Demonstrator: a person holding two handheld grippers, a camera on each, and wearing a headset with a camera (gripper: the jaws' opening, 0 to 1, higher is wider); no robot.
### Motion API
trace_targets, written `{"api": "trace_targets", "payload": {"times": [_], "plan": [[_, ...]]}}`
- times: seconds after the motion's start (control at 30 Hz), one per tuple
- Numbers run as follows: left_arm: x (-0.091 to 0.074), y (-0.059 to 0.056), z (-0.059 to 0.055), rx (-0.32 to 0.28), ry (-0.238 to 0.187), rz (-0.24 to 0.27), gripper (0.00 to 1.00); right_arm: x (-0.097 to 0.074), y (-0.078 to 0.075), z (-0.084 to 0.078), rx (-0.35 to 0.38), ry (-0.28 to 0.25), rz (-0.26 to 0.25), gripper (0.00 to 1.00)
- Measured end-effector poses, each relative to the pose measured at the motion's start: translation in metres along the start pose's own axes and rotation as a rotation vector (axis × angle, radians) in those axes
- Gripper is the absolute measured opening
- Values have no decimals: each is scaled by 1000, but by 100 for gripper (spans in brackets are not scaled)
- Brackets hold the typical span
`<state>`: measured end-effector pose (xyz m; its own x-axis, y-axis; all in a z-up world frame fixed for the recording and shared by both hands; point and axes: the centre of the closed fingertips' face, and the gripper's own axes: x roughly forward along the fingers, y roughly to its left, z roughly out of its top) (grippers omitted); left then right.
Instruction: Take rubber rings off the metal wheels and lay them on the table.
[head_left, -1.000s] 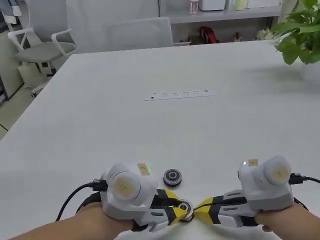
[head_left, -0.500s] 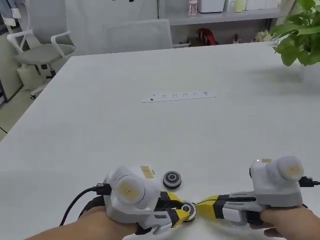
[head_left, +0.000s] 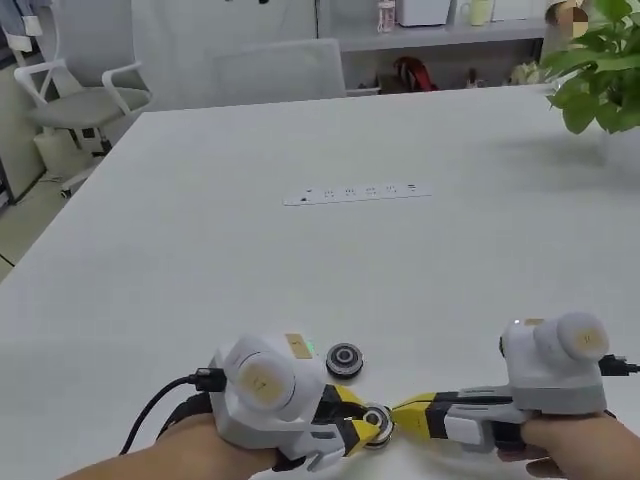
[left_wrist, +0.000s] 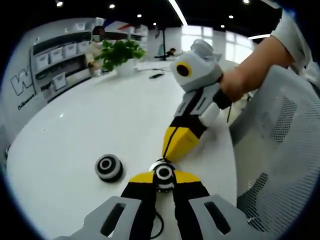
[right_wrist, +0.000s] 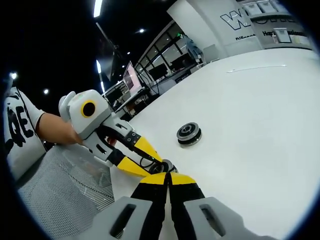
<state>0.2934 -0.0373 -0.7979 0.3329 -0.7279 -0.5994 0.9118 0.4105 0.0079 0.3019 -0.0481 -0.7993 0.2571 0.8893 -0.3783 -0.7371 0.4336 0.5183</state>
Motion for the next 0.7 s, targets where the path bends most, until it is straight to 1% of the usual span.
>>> {"api": "trace_targets", "payload": {"times": [0.2, 0.53, 0.7], "plan": [[1, 0, 0, 5, 2, 3, 12, 0, 3, 0, 4, -2, 11, 0], [1, 0, 1, 6, 7, 7, 12, 2, 10, 1, -14, 3, 29, 0], [1, 0, 1, 5, 6, 7, 12, 3, 13, 1, -5, 1, 41, 0]]}}
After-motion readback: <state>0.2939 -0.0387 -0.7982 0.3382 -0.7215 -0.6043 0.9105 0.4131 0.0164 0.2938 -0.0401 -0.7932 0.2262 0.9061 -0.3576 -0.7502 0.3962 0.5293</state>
